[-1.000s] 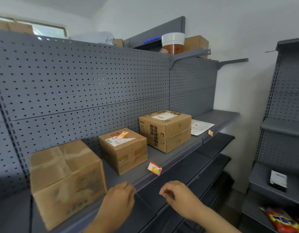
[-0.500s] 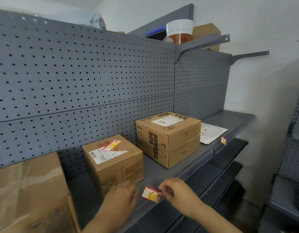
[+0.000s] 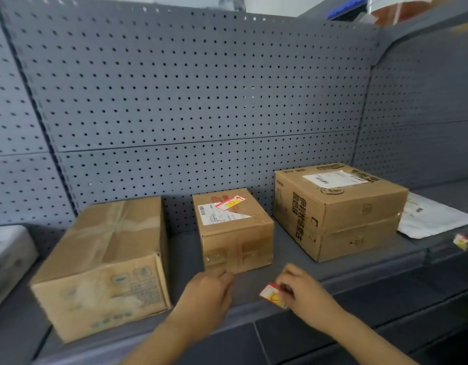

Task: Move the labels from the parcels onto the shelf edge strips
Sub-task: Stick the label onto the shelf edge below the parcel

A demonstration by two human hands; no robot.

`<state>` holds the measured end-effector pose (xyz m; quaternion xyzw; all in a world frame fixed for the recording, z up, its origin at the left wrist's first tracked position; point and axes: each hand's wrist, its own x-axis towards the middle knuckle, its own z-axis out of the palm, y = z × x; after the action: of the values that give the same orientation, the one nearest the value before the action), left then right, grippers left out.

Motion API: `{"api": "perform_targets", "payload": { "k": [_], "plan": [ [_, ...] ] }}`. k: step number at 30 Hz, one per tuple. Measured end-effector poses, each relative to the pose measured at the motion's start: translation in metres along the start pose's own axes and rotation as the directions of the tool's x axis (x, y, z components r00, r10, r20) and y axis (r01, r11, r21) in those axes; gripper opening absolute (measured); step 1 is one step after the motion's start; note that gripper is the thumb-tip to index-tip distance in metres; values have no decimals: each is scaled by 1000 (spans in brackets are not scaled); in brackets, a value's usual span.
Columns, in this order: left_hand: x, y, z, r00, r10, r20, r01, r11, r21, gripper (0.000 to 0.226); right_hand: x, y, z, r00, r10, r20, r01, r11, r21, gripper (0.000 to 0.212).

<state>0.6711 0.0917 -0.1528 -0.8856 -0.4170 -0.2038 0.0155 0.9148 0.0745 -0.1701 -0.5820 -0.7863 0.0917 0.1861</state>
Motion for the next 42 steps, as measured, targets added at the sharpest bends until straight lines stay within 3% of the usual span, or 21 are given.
{"api": "perform_targets", "payload": {
  "k": [6, 12, 18, 22, 26, 31, 37, 42],
  "plan": [
    [-53, -9, -5, 992, -118, -51, 119, 993, 5, 15, 3, -12, 2, 993, -111, 38, 113, 992, -56, 7],
    [-101, -20, -16, 960, -272, -72, 274, 962, 11, 39, 15, -47, 11, 958, -285, 29, 286, 958, -20, 5],
    [-152, -38, -33, 901, -428, -70, 430, 902, 24, 19, 27, -108, 26, 889, -456, -46, 458, 885, 80, 3],
    [-180, -61, -42, 884, -466, -49, 468, 879, 90, 22, 31, -158, 38, 850, -523, -59, 525, 838, 150, 7],
    [-202, -93, -44, 891, -453, -40, 455, 885, 103, 36, 38, -193, 57, 867, -497, -40, 495, 849, 187, 8],
    [-214, -111, -55, 948, -319, -11, 317, 938, 144, 48, 43, -217, 78, 917, -399, -17, 395, 900, 185, 6],
    [-217, -129, -37, 954, -287, 90, 273, 952, 138, 41, 34, -235, 92, 956, -292, -17, 289, 937, 198, 11],
    [-216, -130, -37, 964, -257, 74, 247, 962, 116, 32, 35, -243, 89, 963, -265, -48, 269, 932, 245, 10]
  ]
}}
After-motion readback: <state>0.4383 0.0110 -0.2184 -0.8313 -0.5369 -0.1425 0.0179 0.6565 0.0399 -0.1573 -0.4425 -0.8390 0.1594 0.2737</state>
